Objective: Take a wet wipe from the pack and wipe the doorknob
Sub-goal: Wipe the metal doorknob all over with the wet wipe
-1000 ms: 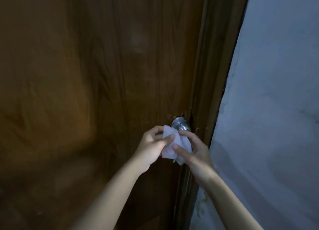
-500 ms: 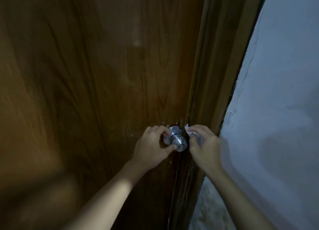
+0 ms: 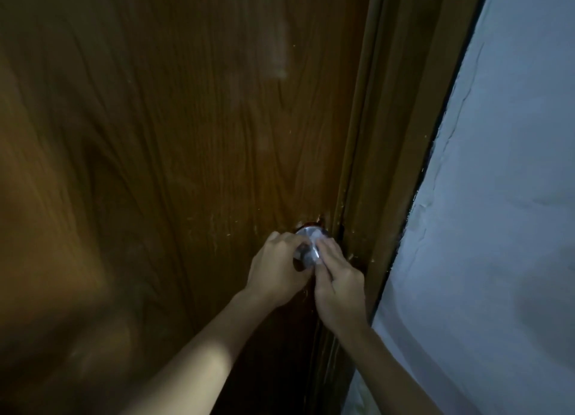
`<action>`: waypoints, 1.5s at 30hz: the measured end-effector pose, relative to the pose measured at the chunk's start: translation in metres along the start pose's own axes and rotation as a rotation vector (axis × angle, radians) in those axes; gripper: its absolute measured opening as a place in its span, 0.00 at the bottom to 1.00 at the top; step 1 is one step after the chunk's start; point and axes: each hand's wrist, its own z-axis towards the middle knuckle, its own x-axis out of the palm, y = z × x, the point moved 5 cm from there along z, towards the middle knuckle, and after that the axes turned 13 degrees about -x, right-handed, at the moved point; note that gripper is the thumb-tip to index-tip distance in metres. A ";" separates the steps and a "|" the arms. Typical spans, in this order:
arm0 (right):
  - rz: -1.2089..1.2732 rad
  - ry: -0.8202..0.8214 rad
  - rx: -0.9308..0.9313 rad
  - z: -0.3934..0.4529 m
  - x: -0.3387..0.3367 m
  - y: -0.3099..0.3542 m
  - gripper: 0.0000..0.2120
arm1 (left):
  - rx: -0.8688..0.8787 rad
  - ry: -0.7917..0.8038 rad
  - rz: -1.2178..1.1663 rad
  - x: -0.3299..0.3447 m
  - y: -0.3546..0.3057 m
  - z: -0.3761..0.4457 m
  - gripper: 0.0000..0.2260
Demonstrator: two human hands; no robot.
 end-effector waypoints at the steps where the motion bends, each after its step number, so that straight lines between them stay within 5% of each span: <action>1: -0.018 0.000 -0.028 -0.002 0.001 0.003 0.17 | -0.008 0.000 0.006 0.000 0.000 0.000 0.17; 14: -0.091 -0.127 -0.006 -0.015 -0.003 -0.001 0.20 | -0.058 0.040 0.014 0.004 0.002 0.003 0.19; 17: -0.096 -0.072 0.092 -0.007 -0.005 -0.008 0.20 | -0.044 0.029 0.012 0.004 0.001 0.004 0.19; 21: -0.147 0.041 -0.031 -0.014 0.001 0.007 0.21 | -0.039 0.015 0.020 0.005 0.000 0.002 0.19; 25: -0.113 -0.066 0.093 -0.018 -0.004 -0.003 0.21 | -0.039 0.021 0.006 0.006 0.001 0.001 0.21; 30: -0.135 -0.018 -0.033 -0.014 0.002 0.009 0.20 | -0.040 0.017 0.008 0.006 0.001 0.002 0.20; 41: -0.074 0.011 0.136 -0.005 -0.008 -0.005 0.21 | -0.023 0.038 -0.025 0.006 0.002 0.005 0.19; 45: -0.108 0.061 0.015 -0.005 -0.002 0.012 0.22 | -0.031 0.046 -0.017 0.006 0.002 0.006 0.21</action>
